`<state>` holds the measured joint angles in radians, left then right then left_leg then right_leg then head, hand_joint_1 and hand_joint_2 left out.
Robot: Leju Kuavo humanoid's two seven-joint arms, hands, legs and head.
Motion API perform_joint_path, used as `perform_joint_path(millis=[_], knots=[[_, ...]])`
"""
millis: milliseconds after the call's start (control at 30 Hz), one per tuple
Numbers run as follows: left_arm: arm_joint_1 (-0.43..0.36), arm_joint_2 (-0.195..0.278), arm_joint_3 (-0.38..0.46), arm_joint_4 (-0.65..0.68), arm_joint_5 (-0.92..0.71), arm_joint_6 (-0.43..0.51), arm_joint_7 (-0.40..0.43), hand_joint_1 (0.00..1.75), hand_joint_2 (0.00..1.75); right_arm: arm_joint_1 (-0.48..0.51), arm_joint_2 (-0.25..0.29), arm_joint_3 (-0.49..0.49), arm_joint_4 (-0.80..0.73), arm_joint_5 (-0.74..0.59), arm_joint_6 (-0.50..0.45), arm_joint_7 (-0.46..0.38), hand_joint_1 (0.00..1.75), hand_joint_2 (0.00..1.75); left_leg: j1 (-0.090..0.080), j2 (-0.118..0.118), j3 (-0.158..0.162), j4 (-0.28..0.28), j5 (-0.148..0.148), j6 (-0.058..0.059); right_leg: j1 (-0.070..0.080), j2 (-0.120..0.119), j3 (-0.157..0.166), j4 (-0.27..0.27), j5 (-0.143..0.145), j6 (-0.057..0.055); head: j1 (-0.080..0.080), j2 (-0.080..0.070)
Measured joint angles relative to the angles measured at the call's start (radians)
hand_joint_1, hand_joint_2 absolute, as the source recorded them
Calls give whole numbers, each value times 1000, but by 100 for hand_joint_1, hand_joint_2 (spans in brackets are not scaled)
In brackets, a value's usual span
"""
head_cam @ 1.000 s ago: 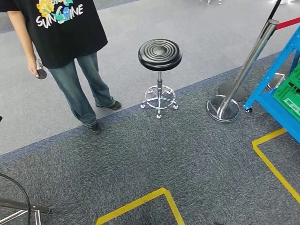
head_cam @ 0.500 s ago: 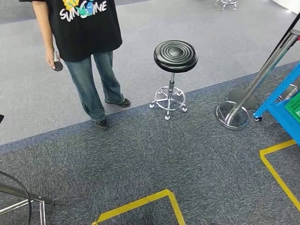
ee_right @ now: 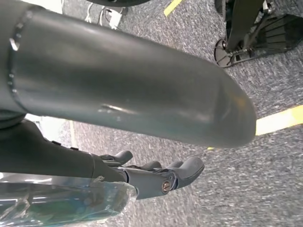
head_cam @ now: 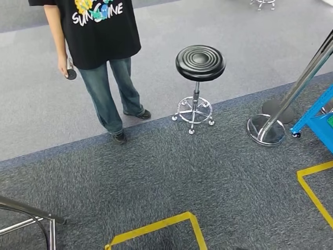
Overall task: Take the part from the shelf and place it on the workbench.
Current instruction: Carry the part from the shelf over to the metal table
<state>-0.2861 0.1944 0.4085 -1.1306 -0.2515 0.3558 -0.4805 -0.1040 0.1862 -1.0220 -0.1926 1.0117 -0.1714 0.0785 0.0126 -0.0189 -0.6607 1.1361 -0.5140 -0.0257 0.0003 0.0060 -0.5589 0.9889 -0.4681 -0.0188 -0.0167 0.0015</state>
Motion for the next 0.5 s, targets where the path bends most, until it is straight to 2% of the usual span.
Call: perform_joint_path(millis=[33,67,100,133,200,267,300,400,433,500], knots=[[2,-2,5,0,1,-1,-2,175,175,0,0,0,0,1,0,0,0,0,1,4,-32,68,-30,-4,1,-4,0,0,-1,-2,-1,0],[6,-5,10,0,1,-2,-3,175,175,0,0,0,0,2,0,0,0,0,2,6,-57,121,-47,-7,2,-9,0,1,-1,-2,0,0],[10,-6,13,0,1,-3,-4,175,175,1,0,0,0,3,0,0,0,0,3,7,-68,142,-46,-8,2,-13,0,1,-2,-2,-1,0],[12,-7,16,0,1,-3,-5,175,175,1,0,0,0,4,0,0,0,0,4,9,-58,125,-27,-8,3,-17,1,1,-2,-2,-1,0],[13,-7,21,0,1,-3,-6,175,175,1,0,0,0,4,0,1,0,0,4,21,7,2,38,-4,4,-24,4,2,-5,1,-1,0],[10,-7,25,0,0,-3,-7,175,175,0,0,0,0,4,0,1,0,0,-1,35,65,-108,68,4,9,-30,4,5,-8,9,0,0],[10,-7,27,0,0,-2,-8,175,175,0,0,0,0,4,0,1,0,0,-4,38,75,-129,68,9,11,-32,3,6,-9,13,0,0],[11,-7,31,0,-5,0,-8,175,175,0,0,0,0,6,0,1,0,0,-5,29,75,-138,70,29,9,-36,-2,12,-18,29,1,0],[10,-7,32,0,-7,1,-8,175,175,0,0,0,0,7,0,1,0,0,-4,27,76,-140,72,35,8,-31,-11,32,-33,34,3,0],[8,-7,32,0,-14,4,-8,175,175,0,0,0,0,9,1,0,0,0,-2,22,76,-143,74,45,6,-16,-62,138,-92,41,6,0]])
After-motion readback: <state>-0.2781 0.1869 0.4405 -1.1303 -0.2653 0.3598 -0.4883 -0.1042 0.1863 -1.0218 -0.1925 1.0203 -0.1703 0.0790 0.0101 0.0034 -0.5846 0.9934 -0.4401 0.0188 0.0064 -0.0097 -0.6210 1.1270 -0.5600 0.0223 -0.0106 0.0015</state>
